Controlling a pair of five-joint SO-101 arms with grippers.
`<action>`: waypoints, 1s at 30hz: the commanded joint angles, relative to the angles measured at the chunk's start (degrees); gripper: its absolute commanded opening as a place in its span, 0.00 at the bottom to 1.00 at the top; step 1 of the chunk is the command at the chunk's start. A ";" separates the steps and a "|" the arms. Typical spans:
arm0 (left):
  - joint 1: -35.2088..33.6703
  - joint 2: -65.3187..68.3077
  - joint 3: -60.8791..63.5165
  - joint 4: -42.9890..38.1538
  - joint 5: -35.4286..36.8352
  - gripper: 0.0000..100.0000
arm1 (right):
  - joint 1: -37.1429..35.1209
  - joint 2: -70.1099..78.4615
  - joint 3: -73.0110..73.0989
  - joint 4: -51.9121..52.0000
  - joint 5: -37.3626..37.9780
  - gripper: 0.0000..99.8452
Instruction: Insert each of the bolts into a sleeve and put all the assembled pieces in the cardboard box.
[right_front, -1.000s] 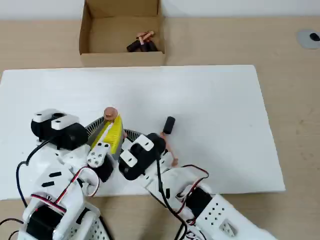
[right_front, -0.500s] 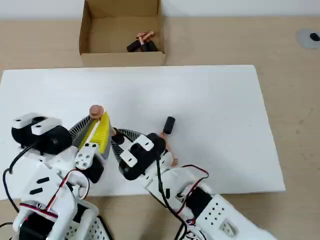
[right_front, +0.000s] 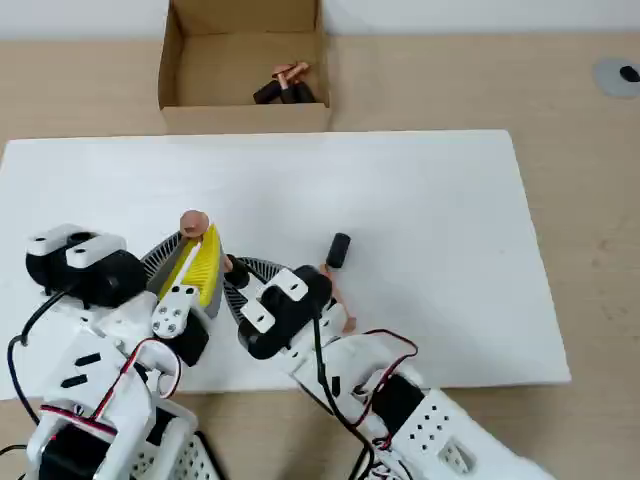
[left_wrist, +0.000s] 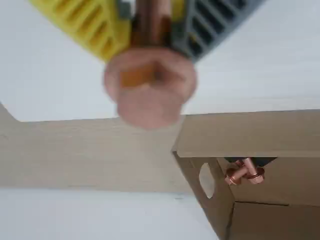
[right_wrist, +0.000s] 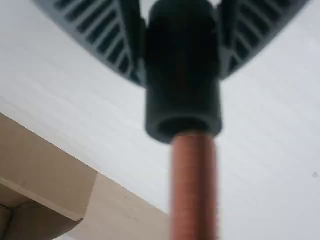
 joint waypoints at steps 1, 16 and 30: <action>-1.41 -0.57 -0.44 -0.79 -0.18 0.01 | 0.66 -1.01 0.04 -0.26 -0.53 0.01; -1.41 -0.57 3.16 -0.88 -0.26 0.01 | 0.92 -1.01 0.04 -0.26 -0.62 0.01; -0.35 -0.57 8.44 -5.36 3.08 0.01 | 0.92 -1.01 0.04 -0.26 -2.90 0.01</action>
